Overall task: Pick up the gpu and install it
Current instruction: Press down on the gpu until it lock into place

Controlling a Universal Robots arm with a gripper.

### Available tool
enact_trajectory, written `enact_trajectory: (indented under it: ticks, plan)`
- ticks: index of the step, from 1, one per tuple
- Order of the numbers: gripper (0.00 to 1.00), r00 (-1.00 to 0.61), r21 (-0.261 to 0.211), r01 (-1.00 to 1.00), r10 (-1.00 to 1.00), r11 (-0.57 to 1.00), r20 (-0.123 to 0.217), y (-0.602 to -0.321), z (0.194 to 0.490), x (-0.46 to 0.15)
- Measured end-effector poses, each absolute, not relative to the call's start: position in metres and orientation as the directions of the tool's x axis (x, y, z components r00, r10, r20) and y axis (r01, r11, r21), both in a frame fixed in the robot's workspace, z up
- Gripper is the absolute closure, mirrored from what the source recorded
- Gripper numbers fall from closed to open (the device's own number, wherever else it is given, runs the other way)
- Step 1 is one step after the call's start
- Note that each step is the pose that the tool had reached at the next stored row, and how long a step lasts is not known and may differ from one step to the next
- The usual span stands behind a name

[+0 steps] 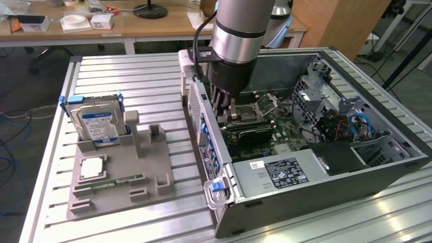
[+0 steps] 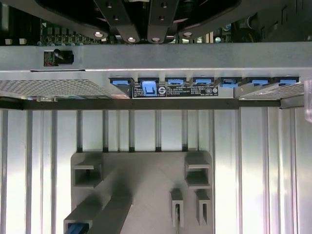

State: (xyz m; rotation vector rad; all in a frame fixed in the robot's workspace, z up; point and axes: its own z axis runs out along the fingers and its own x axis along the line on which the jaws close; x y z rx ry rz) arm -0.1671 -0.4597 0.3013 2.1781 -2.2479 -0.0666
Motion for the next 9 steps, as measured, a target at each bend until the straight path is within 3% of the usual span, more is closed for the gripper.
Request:
enact_trajectory:
  ticks: [9]
  plan:
    - [0.89, -0.032, 0.038, -0.999, -0.999, 0.031, -0.022, -0.4597, 0.2986, -0.1670]
